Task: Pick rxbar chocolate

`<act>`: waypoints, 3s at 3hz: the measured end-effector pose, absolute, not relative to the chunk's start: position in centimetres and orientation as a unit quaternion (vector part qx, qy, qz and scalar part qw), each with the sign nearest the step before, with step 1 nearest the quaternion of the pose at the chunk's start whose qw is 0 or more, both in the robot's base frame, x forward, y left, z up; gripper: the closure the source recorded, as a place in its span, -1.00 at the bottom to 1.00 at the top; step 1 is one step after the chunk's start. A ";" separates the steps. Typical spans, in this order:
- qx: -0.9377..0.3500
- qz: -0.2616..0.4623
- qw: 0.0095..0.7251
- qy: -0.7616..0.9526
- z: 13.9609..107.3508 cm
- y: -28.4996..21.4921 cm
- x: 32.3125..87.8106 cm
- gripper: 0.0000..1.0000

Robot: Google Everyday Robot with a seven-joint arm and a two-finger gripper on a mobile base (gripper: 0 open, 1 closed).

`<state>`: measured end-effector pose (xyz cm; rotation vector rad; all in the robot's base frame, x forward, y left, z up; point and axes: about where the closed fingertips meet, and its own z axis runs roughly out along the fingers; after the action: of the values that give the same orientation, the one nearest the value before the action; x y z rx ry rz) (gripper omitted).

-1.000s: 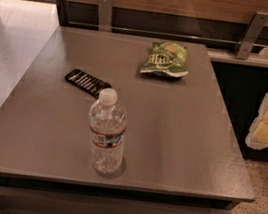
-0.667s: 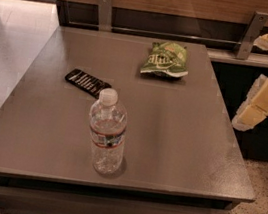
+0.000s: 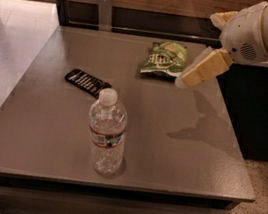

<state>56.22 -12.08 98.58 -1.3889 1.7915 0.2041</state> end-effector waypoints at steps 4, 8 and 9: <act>-0.543 0.206 0.498 0.644 96.3 -1.4 59.2 -1.00; -0.494 0.321 0.511 0.626 83.3 11.2 61.8 -1.00; -0.492 0.326 0.509 0.626 82.1 12.6 62.0 -1.00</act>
Offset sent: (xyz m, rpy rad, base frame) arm 0.0255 0.1259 -0.0182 0.3542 -0.0681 0.2132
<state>61.96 12.57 82.10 -1.1847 1.5090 0.7858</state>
